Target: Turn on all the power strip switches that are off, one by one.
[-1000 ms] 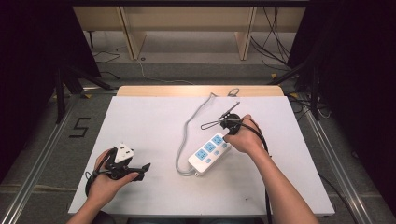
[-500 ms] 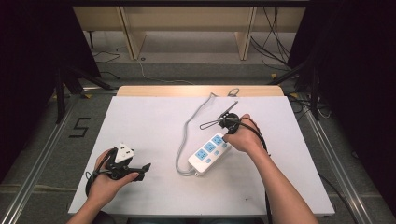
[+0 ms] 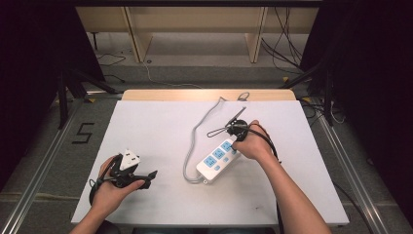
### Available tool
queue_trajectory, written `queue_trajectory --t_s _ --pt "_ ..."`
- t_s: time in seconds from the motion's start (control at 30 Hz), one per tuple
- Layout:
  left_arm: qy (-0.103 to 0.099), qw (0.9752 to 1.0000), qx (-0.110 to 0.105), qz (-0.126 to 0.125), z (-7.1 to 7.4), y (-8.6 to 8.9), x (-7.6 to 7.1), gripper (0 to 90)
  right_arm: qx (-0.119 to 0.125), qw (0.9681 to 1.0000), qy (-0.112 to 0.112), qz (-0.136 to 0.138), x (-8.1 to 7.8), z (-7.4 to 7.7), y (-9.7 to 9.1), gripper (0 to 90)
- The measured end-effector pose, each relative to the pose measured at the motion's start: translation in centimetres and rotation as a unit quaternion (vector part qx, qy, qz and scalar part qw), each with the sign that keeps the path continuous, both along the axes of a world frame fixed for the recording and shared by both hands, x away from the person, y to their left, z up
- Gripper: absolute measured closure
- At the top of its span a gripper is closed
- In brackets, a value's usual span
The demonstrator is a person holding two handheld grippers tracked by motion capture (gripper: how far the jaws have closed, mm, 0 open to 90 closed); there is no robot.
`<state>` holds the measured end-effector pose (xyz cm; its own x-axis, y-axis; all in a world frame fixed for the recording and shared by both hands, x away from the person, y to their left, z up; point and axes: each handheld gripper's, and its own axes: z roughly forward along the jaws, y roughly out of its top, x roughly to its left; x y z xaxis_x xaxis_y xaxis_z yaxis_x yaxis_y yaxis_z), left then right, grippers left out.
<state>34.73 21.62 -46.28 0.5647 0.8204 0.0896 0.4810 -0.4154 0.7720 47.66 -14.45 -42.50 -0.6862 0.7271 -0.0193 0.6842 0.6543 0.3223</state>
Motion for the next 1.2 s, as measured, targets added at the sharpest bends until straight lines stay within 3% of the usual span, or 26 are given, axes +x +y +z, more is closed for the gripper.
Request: queue_trajectory --t_s 1.2 --pt "-0.002 1.0000 0.000 -0.001 0.06 -0.04 -0.02 15.9 -0.011 0.9999 0.007 0.000 0.08 -0.42 0.21 90.0"
